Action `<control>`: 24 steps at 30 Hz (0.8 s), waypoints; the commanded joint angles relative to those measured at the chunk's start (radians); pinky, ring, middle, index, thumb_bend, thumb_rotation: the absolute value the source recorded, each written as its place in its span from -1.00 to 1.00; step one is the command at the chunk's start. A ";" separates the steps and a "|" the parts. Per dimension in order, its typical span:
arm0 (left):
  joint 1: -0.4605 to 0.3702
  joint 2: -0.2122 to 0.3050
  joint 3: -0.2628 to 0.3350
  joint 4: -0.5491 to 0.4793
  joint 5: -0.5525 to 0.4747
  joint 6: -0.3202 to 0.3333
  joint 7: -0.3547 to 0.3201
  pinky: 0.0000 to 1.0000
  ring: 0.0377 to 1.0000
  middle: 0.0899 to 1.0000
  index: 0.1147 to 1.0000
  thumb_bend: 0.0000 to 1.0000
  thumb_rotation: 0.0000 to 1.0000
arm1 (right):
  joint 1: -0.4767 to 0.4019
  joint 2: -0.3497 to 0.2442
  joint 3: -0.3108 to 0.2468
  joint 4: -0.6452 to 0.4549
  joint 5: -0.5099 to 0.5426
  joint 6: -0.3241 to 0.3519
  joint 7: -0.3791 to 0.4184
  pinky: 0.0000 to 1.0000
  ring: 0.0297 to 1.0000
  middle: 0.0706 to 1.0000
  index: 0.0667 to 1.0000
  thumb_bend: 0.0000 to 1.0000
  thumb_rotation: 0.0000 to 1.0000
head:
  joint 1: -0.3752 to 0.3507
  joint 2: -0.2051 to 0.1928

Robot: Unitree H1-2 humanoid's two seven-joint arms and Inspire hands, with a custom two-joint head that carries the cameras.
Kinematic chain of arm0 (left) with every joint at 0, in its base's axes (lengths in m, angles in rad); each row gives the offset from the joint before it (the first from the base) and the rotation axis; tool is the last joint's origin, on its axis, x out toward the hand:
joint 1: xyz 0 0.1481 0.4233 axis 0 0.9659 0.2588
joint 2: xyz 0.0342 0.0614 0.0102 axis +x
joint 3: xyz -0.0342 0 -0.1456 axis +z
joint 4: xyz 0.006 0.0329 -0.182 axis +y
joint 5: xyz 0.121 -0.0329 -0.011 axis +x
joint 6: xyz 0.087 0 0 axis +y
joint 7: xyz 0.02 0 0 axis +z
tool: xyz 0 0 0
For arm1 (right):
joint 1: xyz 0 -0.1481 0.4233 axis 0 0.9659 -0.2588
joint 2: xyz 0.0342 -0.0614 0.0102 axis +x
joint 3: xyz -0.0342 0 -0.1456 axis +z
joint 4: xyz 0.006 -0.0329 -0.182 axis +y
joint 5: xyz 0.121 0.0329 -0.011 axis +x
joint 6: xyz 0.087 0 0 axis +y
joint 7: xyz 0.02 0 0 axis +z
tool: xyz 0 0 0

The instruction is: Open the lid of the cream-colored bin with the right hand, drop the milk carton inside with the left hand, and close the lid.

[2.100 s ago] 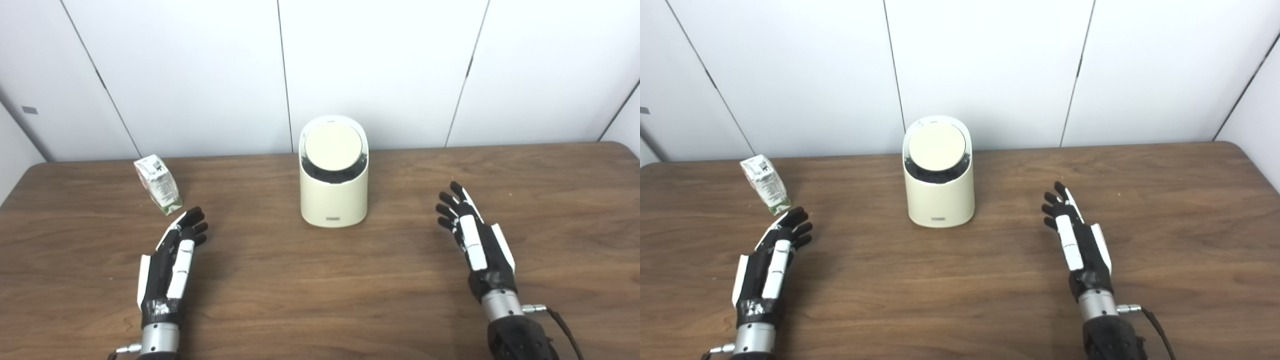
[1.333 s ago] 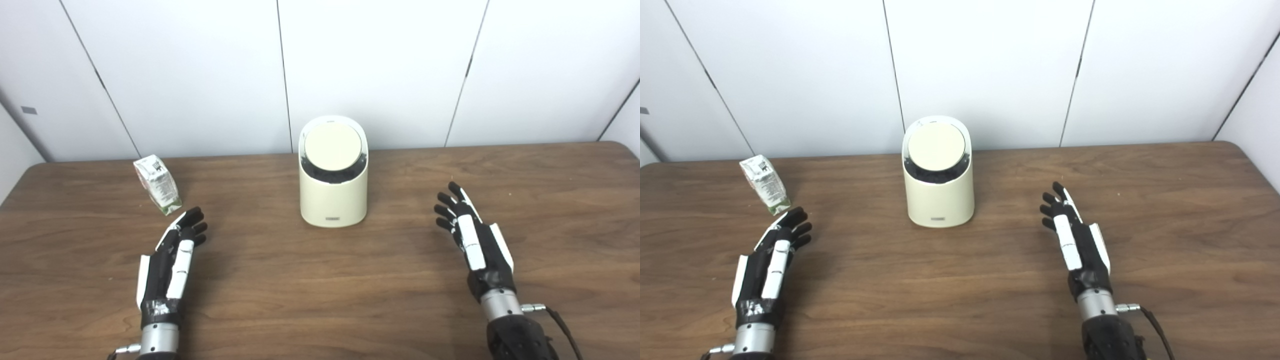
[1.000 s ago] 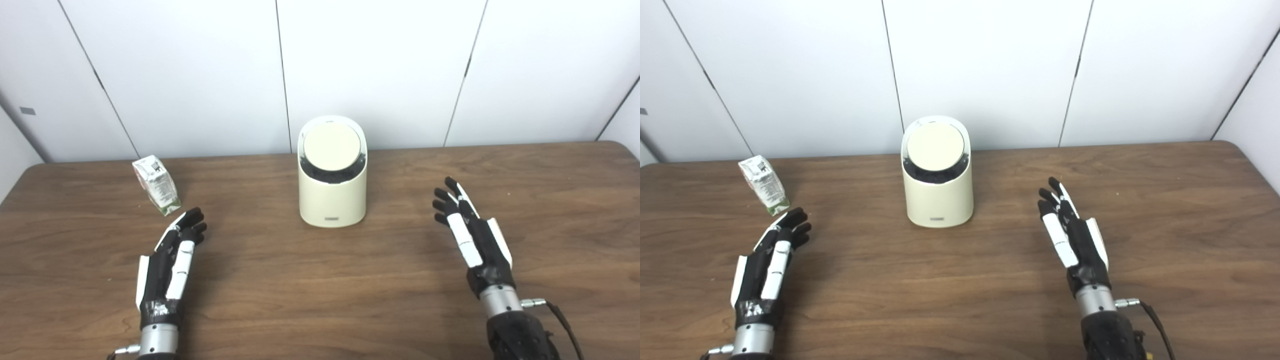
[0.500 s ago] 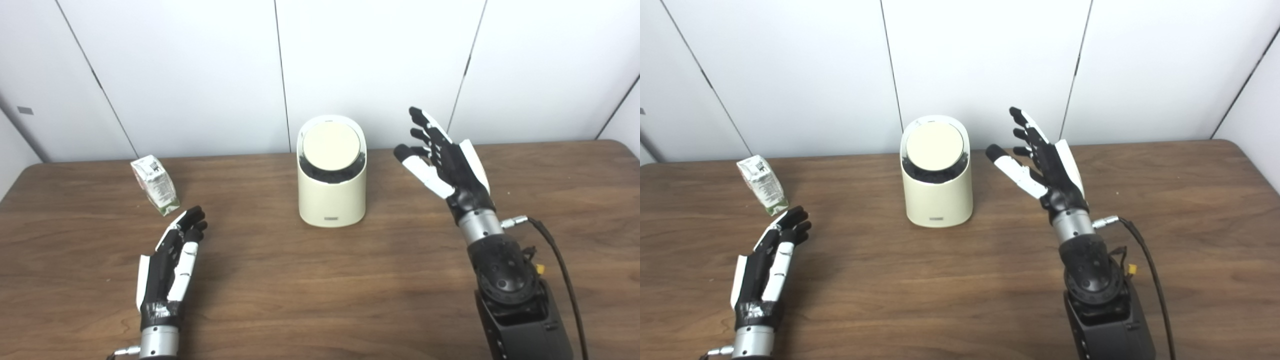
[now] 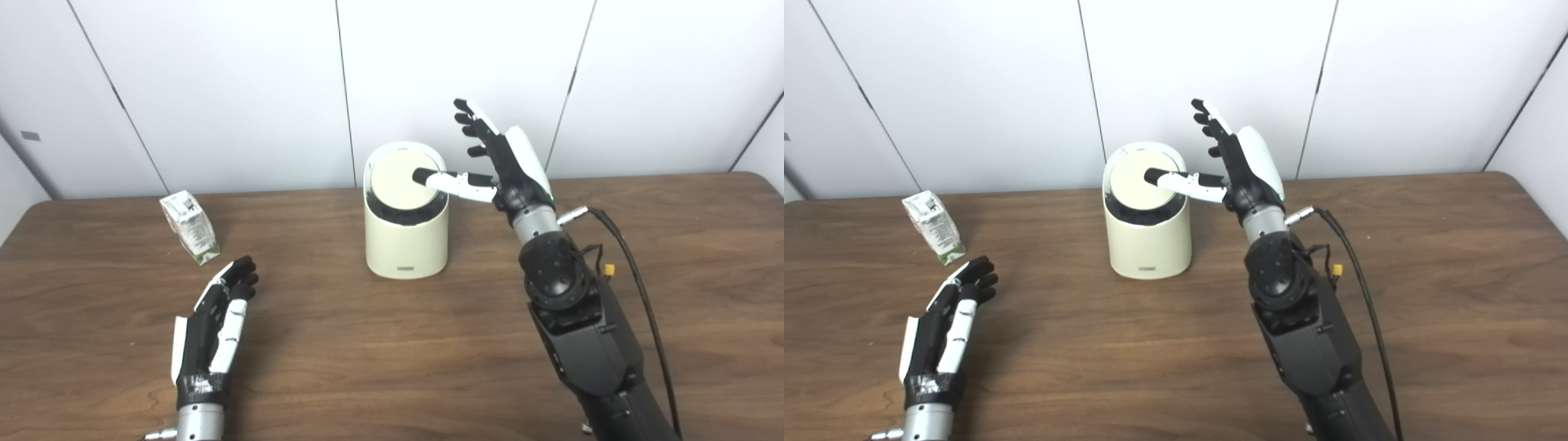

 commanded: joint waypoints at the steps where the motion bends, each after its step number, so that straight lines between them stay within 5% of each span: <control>1: 0.049 -0.032 -0.016 0.047 0.003 -0.019 0.011 0.67 0.63 0.64 0.65 -0.14 0.37 | -0.080 0.005 -0.001 0.018 -0.006 -0.083 -0.031 0.47 0.78 0.84 0.89 0.62 -0.13 | 0.001 0.002; 13: 0.044 -0.044 -0.018 0.054 0.012 -0.023 0.022 0.64 0.61 0.62 0.63 -0.09 0.33 | -0.185 -0.013 0.018 0.231 -0.037 -0.174 -0.078 0.59 0.81 0.85 0.91 0.73 -0.22 | 0.001 0.007; 24: 0.041 -0.044 -0.018 0.056 0.013 -0.023 0.029 0.64 0.61 0.61 0.64 -0.13 0.36 | -0.170 -0.035 0.037 0.242 -0.046 -0.201 -0.058 0.74 0.84 0.84 0.90 0.76 -0.34 | -0.002 0.007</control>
